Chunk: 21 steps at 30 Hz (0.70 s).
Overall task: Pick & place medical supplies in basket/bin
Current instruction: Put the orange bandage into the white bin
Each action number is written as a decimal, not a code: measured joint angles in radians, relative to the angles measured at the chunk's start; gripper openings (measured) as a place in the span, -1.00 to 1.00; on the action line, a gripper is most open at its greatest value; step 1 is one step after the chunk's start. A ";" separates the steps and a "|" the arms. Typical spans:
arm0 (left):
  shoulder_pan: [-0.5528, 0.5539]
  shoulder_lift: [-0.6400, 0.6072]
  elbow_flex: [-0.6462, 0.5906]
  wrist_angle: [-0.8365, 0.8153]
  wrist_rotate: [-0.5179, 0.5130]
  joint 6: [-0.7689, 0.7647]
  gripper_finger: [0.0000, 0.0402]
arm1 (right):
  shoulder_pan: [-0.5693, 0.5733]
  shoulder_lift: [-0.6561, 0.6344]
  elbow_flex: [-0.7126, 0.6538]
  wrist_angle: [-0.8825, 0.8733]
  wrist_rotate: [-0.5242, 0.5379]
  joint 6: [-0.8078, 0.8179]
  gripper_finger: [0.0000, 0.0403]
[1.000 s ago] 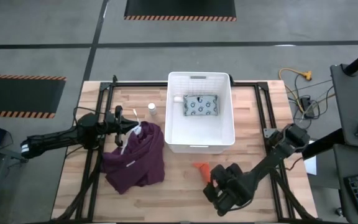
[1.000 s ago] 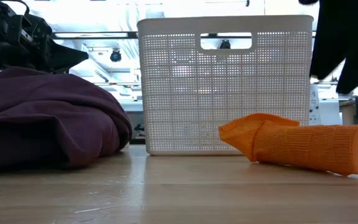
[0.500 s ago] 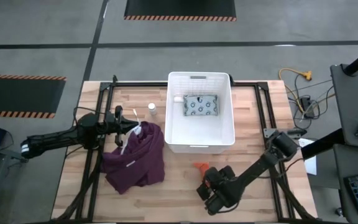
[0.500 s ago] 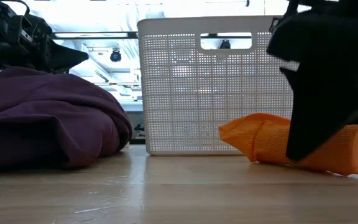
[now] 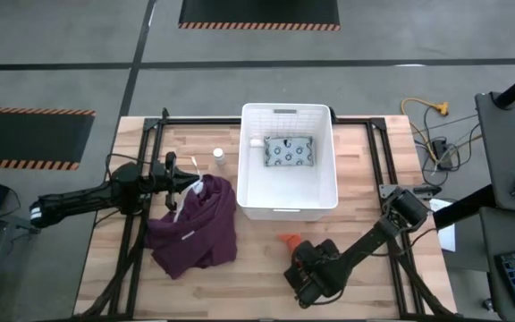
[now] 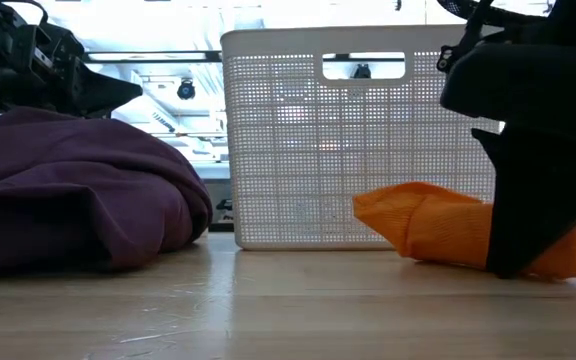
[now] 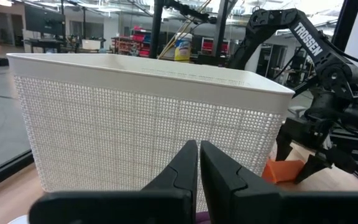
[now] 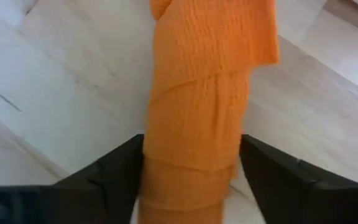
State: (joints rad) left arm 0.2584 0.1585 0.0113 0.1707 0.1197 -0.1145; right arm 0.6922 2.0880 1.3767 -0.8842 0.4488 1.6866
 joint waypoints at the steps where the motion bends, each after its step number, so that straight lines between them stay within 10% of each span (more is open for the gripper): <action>1: 0.000 0.000 0.000 0.000 0.000 0.000 -0.99 | 0.000 0.000 0.000 0.002 0.000 -0.010 0.10; 11: 0.000 0.000 0.000 0.000 0.000 0.000 -0.99 | 0.000 -0.065 0.059 0.014 -0.008 -0.305 -0.49; 21: 0.000 0.000 0.000 -0.004 0.000 0.000 -0.99 | -0.038 -0.306 0.128 0.044 0.056 -0.772 -0.57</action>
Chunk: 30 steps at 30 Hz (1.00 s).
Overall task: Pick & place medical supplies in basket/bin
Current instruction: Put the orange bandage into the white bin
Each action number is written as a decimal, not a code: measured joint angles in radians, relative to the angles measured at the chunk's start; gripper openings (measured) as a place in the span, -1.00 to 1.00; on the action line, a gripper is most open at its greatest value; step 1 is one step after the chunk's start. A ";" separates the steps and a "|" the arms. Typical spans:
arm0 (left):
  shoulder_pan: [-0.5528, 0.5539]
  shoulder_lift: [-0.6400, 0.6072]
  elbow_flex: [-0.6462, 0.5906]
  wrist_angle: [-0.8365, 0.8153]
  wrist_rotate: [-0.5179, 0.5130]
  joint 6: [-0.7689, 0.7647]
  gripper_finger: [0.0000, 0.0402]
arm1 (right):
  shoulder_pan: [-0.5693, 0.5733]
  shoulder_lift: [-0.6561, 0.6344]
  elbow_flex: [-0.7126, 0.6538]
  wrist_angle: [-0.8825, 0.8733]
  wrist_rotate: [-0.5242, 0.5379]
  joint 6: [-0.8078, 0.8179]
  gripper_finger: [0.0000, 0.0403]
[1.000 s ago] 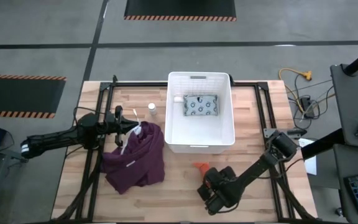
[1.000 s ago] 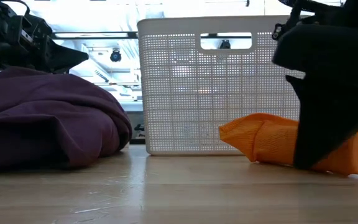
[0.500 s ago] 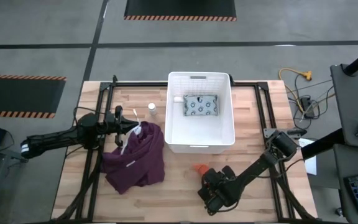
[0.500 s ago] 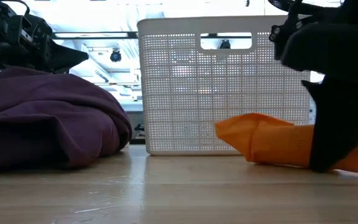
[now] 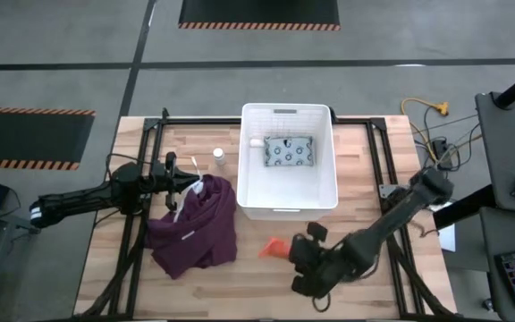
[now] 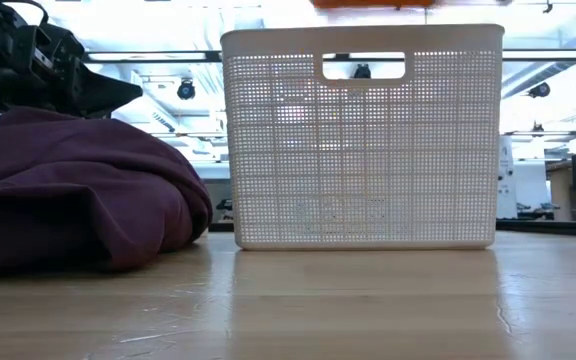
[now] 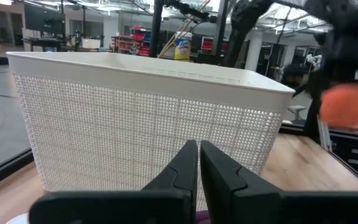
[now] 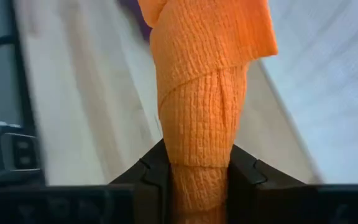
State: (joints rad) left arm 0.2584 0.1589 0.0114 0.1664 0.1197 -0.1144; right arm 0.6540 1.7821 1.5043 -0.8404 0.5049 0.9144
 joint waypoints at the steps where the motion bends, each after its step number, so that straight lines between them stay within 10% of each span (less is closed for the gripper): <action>1: 0.000 0.000 0.000 -0.001 0.000 0.000 -0.99 | -0.011 -0.032 0.005 0.011 0.000 -0.041 -0.57; 12: 0.000 0.000 0.000 -0.006 0.000 0.000 -0.99 | -0.238 -0.308 0.012 0.021 0.242 -0.281 -0.59; 30: 0.000 0.000 0.000 -0.006 0.000 0.000 -0.99 | -0.806 -0.201 -0.049 -0.046 -0.412 -0.819 -0.60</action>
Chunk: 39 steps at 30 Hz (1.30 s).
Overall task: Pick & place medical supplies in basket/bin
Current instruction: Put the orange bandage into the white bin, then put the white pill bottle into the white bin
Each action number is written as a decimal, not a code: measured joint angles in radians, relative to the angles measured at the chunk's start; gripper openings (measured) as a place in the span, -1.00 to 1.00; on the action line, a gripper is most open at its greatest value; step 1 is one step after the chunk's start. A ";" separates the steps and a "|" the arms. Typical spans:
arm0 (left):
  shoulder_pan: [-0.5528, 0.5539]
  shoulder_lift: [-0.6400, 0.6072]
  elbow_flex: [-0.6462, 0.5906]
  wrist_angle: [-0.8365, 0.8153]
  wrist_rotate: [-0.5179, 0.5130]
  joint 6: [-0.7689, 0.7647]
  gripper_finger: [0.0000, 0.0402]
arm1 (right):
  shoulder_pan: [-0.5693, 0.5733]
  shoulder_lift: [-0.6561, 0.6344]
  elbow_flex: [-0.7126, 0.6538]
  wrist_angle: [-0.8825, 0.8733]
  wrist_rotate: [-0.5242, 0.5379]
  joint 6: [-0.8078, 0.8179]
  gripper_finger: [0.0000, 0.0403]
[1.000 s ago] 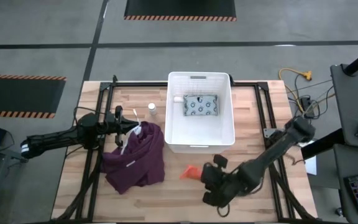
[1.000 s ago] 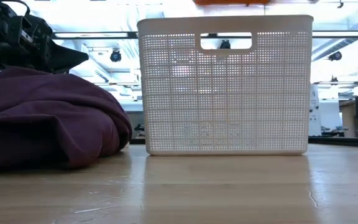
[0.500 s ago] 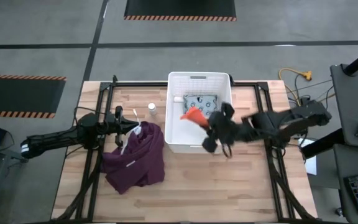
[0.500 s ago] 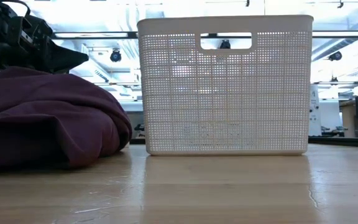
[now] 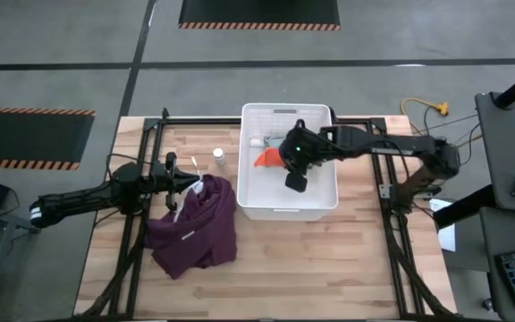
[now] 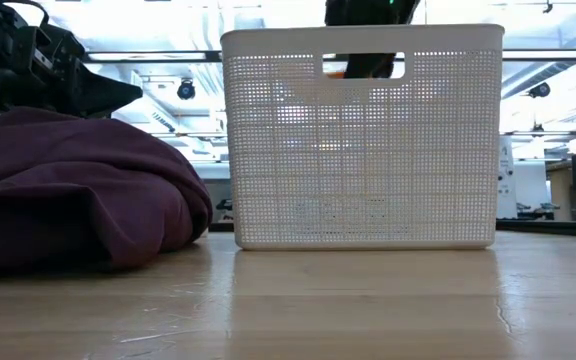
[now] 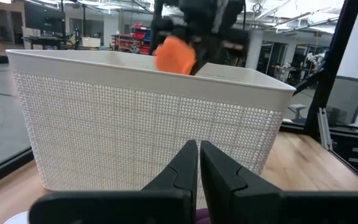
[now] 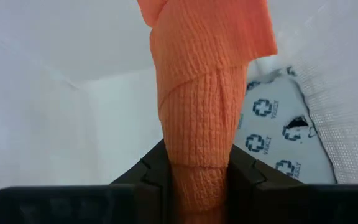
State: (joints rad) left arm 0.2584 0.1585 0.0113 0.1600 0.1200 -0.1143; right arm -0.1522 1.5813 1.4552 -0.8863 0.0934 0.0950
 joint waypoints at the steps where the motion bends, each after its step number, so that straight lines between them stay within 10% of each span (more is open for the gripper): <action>1: 0.000 0.000 0.000 0.000 0.000 0.000 -0.99 | -0.011 0.013 -0.003 -0.001 -0.014 -0.017 -0.60; 15: 0.000 0.000 0.000 0.000 0.000 0.000 -0.99 | -0.068 0.248 -0.007 -0.004 -0.119 -0.128 -0.53; 22: 0.000 0.000 0.000 0.000 0.000 0.000 -0.99 | -0.070 0.282 -0.007 -0.008 -0.120 -0.086 -0.18; 31: 0.000 0.000 0.000 0.000 0.000 0.000 -0.99 | -0.071 0.183 -0.001 -0.009 -0.121 -0.033 0.24; 39: 0.000 0.000 0.000 -0.002 0.000 0.000 -0.99 | -0.048 -0.037 -0.003 0.205 -0.150 0.003 0.24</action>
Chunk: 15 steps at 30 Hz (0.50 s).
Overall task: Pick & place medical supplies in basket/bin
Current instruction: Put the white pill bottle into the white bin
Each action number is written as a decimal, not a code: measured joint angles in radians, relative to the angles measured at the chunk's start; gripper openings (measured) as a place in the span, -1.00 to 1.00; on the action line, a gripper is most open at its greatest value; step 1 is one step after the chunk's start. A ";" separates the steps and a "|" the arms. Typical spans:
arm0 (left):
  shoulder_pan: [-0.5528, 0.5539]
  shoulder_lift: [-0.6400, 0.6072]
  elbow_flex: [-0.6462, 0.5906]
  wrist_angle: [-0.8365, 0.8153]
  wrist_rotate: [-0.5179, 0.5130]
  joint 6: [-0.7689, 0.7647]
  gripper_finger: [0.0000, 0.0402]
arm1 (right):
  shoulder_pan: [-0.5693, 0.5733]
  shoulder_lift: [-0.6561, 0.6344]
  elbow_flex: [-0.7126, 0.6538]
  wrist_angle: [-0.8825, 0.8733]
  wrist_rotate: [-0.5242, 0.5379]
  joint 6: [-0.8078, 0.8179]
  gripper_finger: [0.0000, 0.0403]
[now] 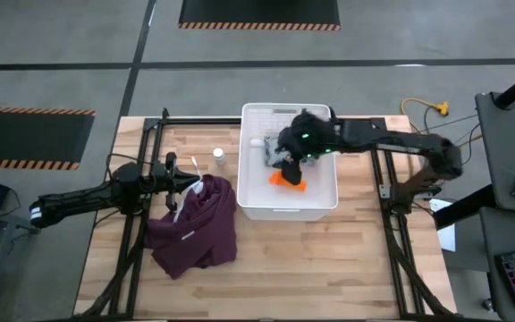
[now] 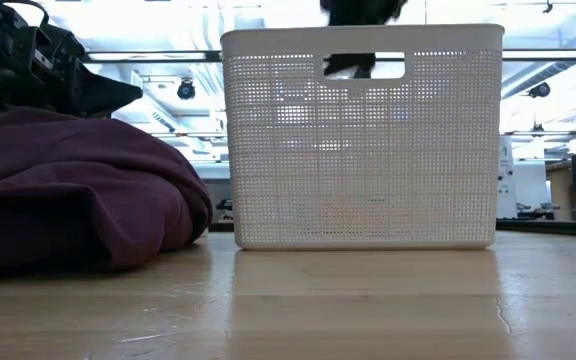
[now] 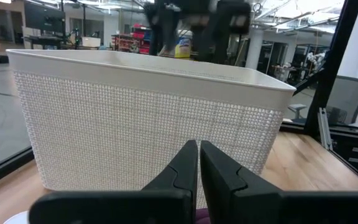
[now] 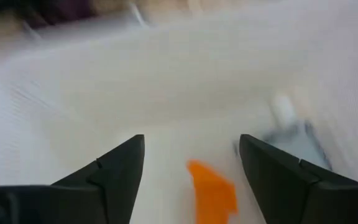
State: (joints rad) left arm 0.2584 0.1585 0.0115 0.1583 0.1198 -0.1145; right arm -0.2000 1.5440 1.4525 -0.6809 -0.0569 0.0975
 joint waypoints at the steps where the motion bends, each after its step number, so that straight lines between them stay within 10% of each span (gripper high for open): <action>1: 0.000 0.000 0.000 -0.002 0.000 0.000 -0.99 | 0.005 -0.032 -0.001 0.030 -0.014 0.008 0.23; 15: 0.000 0.000 0.000 -0.005 0.000 0.000 -0.99 | 0.150 -0.625 -0.543 0.543 -0.020 0.105 0.04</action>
State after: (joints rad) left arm 0.2584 0.1582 0.0113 0.1532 0.1200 -0.1144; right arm -0.0504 0.9192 0.9098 -0.1377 -0.0771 0.2022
